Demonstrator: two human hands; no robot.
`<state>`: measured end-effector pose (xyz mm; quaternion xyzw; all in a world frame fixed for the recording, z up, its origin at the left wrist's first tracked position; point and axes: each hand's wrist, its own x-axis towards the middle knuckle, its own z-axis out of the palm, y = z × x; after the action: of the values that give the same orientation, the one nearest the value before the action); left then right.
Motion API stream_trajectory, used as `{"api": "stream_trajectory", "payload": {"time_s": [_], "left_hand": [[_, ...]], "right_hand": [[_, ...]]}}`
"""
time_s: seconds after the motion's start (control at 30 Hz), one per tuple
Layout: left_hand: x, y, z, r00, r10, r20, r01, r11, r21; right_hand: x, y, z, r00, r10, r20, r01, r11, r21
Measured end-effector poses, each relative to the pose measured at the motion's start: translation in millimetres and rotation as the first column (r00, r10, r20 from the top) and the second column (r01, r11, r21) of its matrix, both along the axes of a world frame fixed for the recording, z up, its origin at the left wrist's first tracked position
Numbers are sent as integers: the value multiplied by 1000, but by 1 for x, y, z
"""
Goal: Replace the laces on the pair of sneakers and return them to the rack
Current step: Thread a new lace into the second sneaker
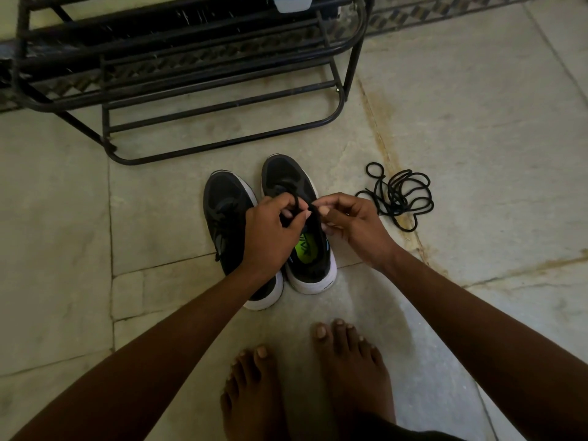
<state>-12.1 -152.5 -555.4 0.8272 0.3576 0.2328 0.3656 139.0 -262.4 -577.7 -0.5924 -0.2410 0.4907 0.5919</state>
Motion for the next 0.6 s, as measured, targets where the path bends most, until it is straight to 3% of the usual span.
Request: {"api": "stream_trajectory", "payload": {"time_s": [0.43,0.6], "left_hand": [[-1,-5,5,999,35,-33,-32,996,83],[-4,-5,6,996,-17,-87,34,980,197]], "right_hand": [[0,3,5,993,4,117,-7,1000,21],[-2,5,5,990,0,144,-3,1000,21]]}}
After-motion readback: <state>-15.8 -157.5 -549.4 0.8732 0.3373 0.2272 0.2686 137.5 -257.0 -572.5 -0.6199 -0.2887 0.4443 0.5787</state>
